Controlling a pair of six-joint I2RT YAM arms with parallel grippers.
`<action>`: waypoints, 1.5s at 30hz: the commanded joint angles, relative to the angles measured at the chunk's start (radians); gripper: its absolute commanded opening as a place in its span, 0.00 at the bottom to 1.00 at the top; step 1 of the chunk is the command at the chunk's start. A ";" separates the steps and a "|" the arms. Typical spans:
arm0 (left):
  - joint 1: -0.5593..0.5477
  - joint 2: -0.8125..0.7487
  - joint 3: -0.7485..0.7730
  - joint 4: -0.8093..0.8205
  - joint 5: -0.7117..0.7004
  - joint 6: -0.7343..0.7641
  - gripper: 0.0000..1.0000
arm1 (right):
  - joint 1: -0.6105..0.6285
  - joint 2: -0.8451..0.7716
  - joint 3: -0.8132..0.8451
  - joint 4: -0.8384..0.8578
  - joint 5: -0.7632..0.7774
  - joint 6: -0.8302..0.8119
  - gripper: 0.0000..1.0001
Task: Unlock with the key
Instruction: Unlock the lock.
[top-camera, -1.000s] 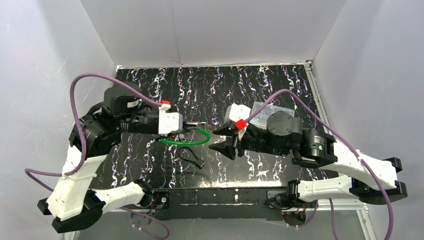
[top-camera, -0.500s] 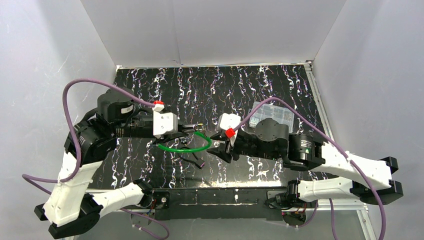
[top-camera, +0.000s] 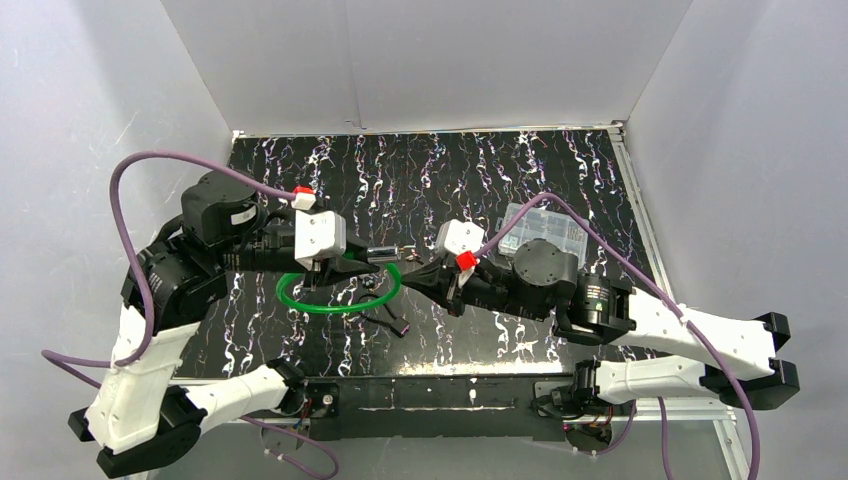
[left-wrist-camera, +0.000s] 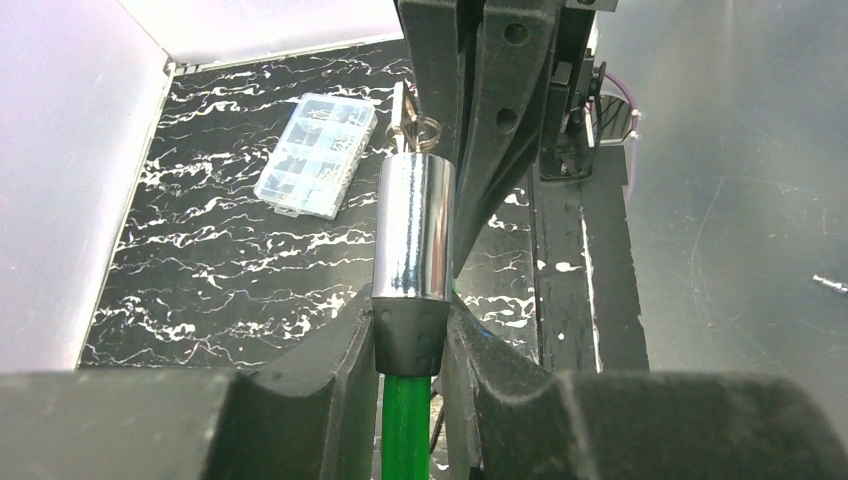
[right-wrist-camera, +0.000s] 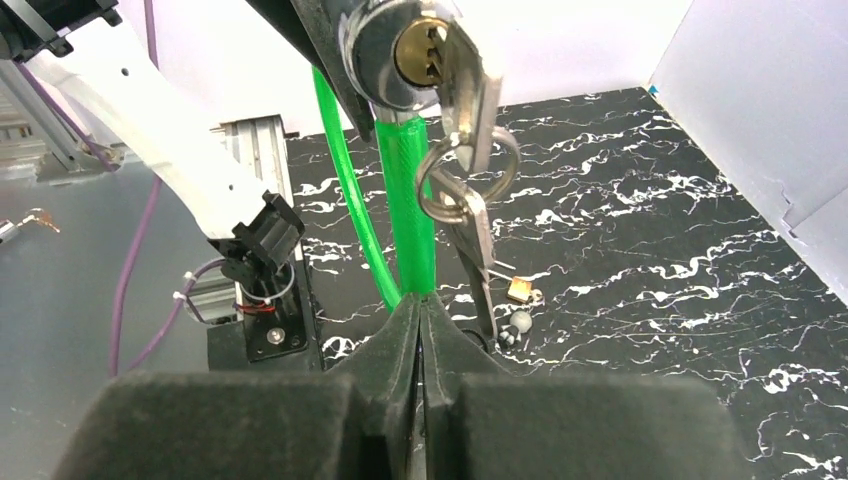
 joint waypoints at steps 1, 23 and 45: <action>0.000 0.010 0.025 0.080 0.052 -0.066 0.00 | 0.003 -0.010 -0.024 0.146 -0.025 0.050 0.13; 0.002 0.017 0.051 0.087 0.049 -0.061 0.00 | 0.003 -0.082 -0.107 0.263 -0.120 0.081 0.06; 0.006 -0.063 -0.157 0.357 0.140 -0.386 0.37 | 0.004 -0.060 -0.117 0.445 -0.100 0.078 0.01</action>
